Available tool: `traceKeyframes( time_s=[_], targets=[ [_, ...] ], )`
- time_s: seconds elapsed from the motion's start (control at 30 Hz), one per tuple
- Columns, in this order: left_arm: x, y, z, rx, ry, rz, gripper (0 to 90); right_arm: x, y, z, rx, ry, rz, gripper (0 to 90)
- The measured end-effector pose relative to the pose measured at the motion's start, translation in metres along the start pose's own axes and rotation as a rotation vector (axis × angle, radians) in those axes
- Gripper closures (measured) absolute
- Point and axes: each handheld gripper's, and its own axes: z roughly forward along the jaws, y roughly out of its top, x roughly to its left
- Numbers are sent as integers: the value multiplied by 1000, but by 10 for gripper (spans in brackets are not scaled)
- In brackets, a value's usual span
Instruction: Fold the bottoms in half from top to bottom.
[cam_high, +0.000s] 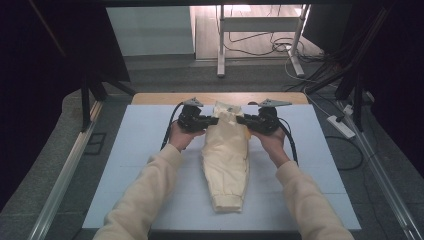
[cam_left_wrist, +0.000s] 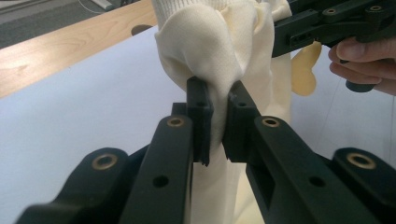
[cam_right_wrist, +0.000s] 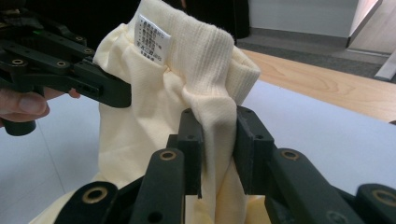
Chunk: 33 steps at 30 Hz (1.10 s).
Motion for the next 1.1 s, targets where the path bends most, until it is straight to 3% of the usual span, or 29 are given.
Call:
traceKeyframes(
  time_s=[0.3, 0.43, 0.6, 0.8, 1.1],
  targets=[
    [0, -4, -2, -17, -37, -30, 822, 0, -4, -2, -7, 22, 18, 739],
    [1, -7, -2, -50, -67, -60, 822, 1, -5, -3, -19, 33, 28, 739],
    [0, -10, -1, -75, -76, -78, 822, 0, -8, -2, -35, 37, 47, 739],
    [-2, -11, -1, -89, -82, -71, 822, 0, -10, -4, -51, 44, 64, 740],
    [-12, -20, -10, -96, -91, -50, 822, 12, -16, -13, -65, 60, 44, 740]
  ],
)
